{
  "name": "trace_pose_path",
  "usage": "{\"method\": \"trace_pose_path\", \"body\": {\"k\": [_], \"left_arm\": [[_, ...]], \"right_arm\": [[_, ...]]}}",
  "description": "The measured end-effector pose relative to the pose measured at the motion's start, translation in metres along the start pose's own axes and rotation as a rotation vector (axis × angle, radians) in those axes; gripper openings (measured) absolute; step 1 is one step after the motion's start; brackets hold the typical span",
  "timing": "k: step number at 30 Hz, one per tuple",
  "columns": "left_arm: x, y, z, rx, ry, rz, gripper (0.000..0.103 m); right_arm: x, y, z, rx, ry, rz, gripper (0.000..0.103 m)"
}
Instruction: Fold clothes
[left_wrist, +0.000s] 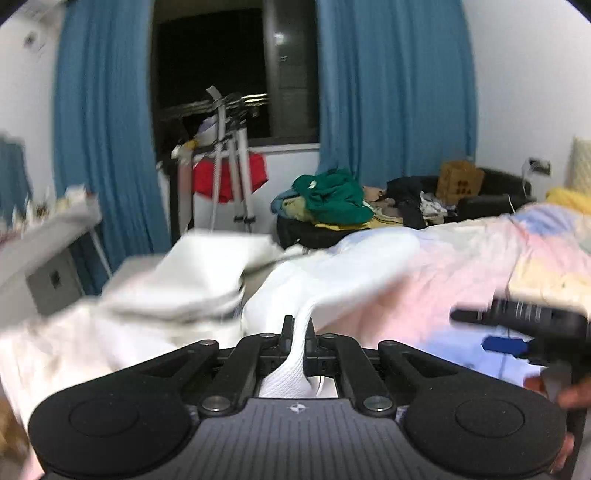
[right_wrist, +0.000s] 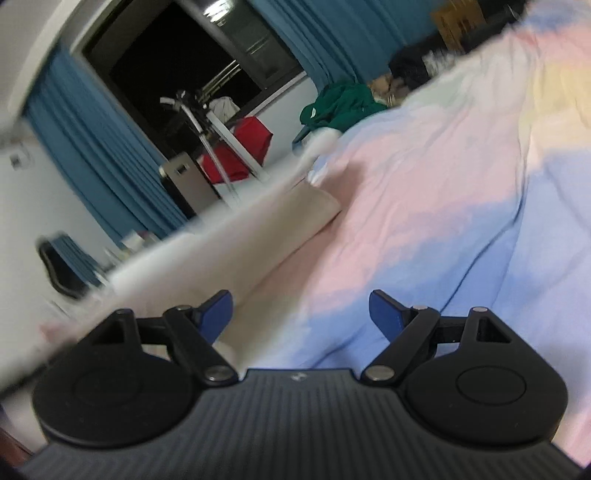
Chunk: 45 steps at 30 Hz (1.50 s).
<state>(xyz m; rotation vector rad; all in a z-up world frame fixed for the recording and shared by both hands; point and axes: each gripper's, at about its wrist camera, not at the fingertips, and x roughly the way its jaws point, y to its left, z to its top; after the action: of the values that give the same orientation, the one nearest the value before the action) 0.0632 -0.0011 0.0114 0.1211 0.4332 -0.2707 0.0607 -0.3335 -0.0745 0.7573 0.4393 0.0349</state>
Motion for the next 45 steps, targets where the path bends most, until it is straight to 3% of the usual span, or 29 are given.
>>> {"method": "trace_pose_path", "body": {"k": [4,8,10,12,17,22,24,27,32,38,45], "left_arm": [[-0.010,0.021,-0.038,-0.159,0.033,-0.027,0.003],[-0.007,0.042,-0.051,-0.222,0.039,-0.035,0.003],[-0.007,0.054,-0.054,-0.252,0.047,-0.042,0.004],[-0.004,0.062,-0.057,-0.282,0.059,-0.049,0.004],[0.011,0.067,-0.062,-0.323,0.111,-0.036,0.006],[0.030,0.068,-0.064,-0.330,0.129,0.000,0.006],[0.036,0.068,-0.067,-0.334,0.137,-0.001,0.006],[0.046,0.066,-0.070,-0.350,0.142,-0.009,0.006],[0.051,0.057,-0.068,-0.316,0.121,-0.066,0.006],[0.048,0.041,-0.068,-0.313,0.136,-0.171,0.011],[0.041,0.009,-0.068,-0.197,0.114,-0.253,0.028]], "right_arm": [[-0.006,-0.009,0.003,0.118,0.028,0.073,0.084],[0.002,-0.018,0.010,0.199,0.058,0.058,0.082],[0.020,-0.026,0.020,0.256,0.112,0.037,0.078],[0.050,-0.036,0.031,0.304,0.193,0.006,0.065],[0.115,-0.070,0.047,0.363,0.249,-0.044,0.061],[0.155,-0.079,0.046,0.314,0.208,-0.035,0.037],[0.165,-0.079,0.046,0.286,0.171,-0.066,0.014],[0.168,-0.080,0.053,0.268,0.123,-0.079,0.006],[0.146,-0.073,0.076,0.241,0.001,-0.046,0.005],[0.074,-0.072,0.111,0.219,-0.140,-0.036,0.005],[-0.011,-0.106,0.113,0.243,-0.189,-0.214,0.005]]}}
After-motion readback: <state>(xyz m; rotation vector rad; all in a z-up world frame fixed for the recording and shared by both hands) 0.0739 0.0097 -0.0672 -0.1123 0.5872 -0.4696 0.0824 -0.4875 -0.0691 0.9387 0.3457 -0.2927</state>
